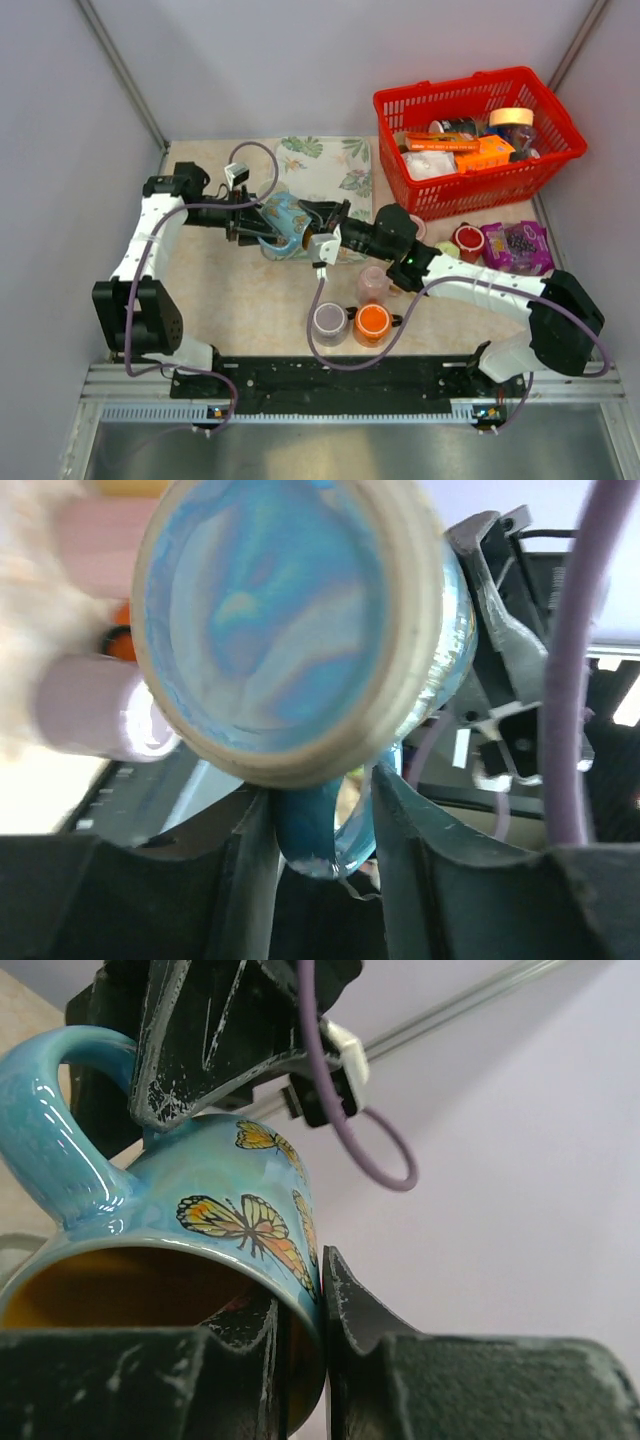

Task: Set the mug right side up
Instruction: Turn over the cup at the corner of the board, then place the cup at the corner of the board.

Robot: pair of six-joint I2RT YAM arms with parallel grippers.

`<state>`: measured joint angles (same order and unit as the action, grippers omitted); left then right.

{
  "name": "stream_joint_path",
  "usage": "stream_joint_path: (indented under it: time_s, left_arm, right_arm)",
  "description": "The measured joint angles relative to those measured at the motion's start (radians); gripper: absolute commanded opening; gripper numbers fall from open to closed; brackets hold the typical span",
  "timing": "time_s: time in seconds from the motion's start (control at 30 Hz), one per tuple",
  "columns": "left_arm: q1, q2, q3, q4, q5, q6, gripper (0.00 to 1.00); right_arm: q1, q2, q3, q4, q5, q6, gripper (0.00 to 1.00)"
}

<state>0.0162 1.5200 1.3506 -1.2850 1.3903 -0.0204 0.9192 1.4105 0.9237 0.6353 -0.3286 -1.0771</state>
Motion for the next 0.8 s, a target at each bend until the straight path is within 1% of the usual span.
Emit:
stream_joint_path:
  time_s: [0.1,0.2,0.3,0.37,0.43,0.5,0.57,0.7,0.73,0.8]
  left_arm:
    - [0.023,-0.037,0.036,0.014,-0.125,0.068,0.52]
    - [0.034,-0.122,0.053,0.068,-0.258,0.138,0.56]
    - [0.04,-0.274,0.024,0.177,-0.375,0.205,0.65]
    - [0.041,-0.414,-0.042,0.285,-0.466,0.218,0.73]
    - [0.041,-0.555,-0.119,0.393,-0.576,0.2,0.78]
    - [0.041,-0.647,-0.169,0.469,-0.686,0.167,0.8]
    - [0.041,-0.712,-0.185,0.524,-0.82,0.124,0.8]
    - [0.041,-0.737,-0.175,0.591,-1.097,0.057,0.82]
    - [0.041,-0.737,-0.172,0.6,-1.181,0.042,0.83]
    - [0.041,-0.742,-0.169,0.609,-1.292,0.024,0.84]
  right_arm:
    - [0.001,0.0,0.041,-0.116,0.02,0.028,0.0]
    - [0.002,0.0,0.138,-0.343,0.043,0.068,0.0]
    - [0.001,0.003,0.206,-0.56,0.068,0.106,0.0]
    - [0.001,0.022,0.26,-0.71,0.076,0.145,0.0]
    - [0.002,0.066,0.332,-0.84,0.077,0.2,0.0]
    - [0.002,0.126,0.41,-0.944,0.078,0.261,0.0]
    - [0.004,0.183,0.476,-1.019,0.081,0.325,0.0]
    - [0.031,0.275,0.577,-1.146,0.092,0.42,0.0]
    - [0.047,0.314,0.626,-1.205,0.098,0.446,0.0]
    - [0.072,0.38,0.703,-1.275,0.099,0.491,0.0]
